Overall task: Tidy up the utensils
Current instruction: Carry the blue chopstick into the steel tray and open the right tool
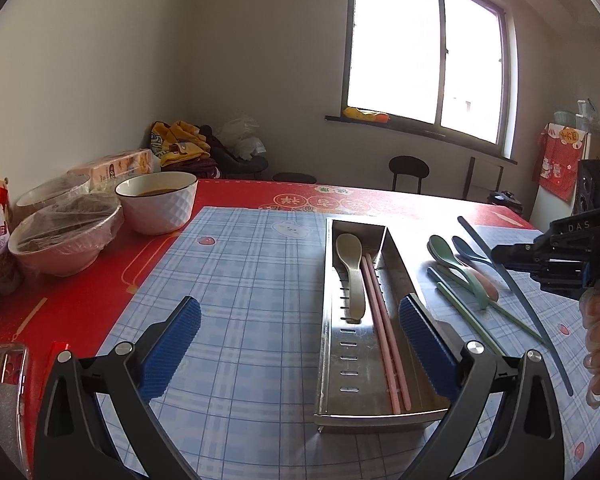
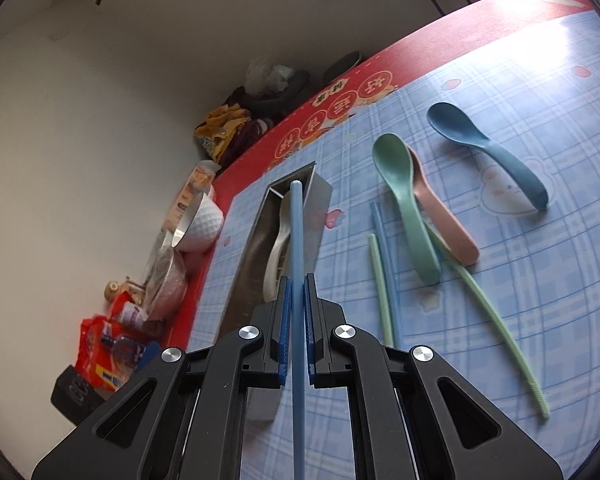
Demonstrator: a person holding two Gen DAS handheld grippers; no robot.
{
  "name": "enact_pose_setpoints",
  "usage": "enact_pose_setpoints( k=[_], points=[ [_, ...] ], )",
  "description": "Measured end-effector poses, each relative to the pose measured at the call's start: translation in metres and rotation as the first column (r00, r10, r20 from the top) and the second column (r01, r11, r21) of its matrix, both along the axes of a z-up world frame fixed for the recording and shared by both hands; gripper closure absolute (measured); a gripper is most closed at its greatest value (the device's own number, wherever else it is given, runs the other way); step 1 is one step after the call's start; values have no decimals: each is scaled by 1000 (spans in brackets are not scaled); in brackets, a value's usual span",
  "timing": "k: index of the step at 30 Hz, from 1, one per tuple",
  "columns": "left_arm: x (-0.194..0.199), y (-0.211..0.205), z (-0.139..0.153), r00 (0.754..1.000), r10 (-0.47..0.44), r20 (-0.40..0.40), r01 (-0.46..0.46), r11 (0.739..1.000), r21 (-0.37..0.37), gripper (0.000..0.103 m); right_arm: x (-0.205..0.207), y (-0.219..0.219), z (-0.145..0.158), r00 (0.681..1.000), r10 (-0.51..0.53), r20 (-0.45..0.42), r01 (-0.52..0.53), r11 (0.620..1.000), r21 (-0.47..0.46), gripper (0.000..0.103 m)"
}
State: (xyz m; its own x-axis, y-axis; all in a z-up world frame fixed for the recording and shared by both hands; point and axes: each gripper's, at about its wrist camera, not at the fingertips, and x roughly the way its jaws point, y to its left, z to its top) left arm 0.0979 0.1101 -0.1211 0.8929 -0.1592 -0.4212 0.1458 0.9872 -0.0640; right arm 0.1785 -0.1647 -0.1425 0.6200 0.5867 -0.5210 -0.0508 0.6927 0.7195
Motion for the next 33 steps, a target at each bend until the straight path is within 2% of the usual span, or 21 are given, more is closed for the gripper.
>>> enact_pose_setpoints(
  k=[4,8,12,23,33],
  points=[
    [3,7,-1,1000,26,-18,-26,999,-26,6,27,29,1,999,-33,-24,34,999,15,97],
    [5,12,-2,999,36,-31,-37,998,-45,6,48,56,-3,998,-51,-37,48,997,-66,97],
    [6,11,-2,999,34,-34,-36,998,-43,6,59,62,-11,996,-72,-60,68,995,-73,97],
    [7,11,-4,998,31,-45,-34,998,-49,6,60,66,-26,987,-120,-109,114,991,-64,97],
    [8,12,-4,998,33,-48,-36,998,-54,6,57,72,-27,987,-127,-99,120,990,-72,97]
  ],
)
